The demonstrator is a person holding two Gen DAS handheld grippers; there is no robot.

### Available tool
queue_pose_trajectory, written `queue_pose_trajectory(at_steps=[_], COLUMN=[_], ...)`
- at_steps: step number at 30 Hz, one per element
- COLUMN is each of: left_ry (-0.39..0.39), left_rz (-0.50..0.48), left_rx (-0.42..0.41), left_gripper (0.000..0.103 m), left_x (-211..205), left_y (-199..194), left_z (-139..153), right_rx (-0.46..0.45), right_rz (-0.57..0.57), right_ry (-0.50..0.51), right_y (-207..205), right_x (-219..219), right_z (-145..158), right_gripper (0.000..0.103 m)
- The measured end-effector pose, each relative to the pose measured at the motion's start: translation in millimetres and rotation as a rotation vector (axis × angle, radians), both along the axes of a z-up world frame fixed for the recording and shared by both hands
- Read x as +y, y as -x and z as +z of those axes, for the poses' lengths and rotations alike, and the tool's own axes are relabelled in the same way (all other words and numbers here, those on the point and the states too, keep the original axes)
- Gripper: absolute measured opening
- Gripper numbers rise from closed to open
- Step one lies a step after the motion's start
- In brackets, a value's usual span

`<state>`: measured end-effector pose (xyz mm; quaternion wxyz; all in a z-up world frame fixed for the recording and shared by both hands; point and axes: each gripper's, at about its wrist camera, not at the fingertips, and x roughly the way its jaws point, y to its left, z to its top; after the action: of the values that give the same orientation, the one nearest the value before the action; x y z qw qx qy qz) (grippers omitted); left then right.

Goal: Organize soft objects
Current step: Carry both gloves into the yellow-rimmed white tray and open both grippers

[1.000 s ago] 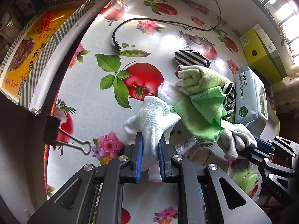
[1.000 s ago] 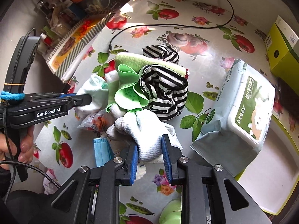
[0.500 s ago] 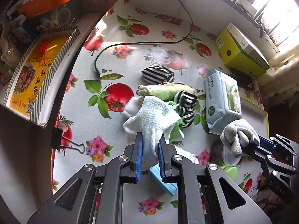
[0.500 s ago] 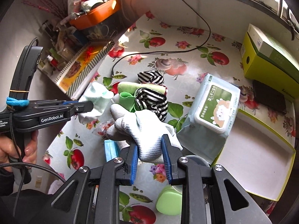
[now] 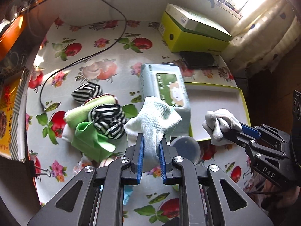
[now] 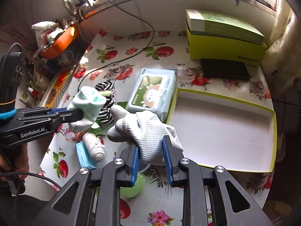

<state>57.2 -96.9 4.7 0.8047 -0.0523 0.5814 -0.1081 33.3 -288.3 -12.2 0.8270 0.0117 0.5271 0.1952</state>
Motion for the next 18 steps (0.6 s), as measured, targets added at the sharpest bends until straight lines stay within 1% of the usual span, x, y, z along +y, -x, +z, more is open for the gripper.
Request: queue_pose_trajectory(at_steps=[6,11,15,18], left_ry=[0.013,0.02,0.018,0.019], left_rz=[-0.097,-0.16,-0.198,-0.219], left_rx=[0.0,0.019,0.039,0.053], left_gripper=[0.015,0.015,0.016,0.016], left_x=[-44,-73,-94,-105], left_y=[-20,-36,-50,-55], left_z=[-1,-11,-22,-29], right_rx=[0.026,0.061,0.115,0.153], right_rz=[-0.062,-0.091,-0.101,-0.086], right_ry=[0.03,0.063,0.078,0.073], right_y=[-17,-32,-42,-41], right_x=[-33,-51,-59,-60], right_z=[-22,-47,-72,-84], right_gripper=[0.023,0.023,0.023,0.023])
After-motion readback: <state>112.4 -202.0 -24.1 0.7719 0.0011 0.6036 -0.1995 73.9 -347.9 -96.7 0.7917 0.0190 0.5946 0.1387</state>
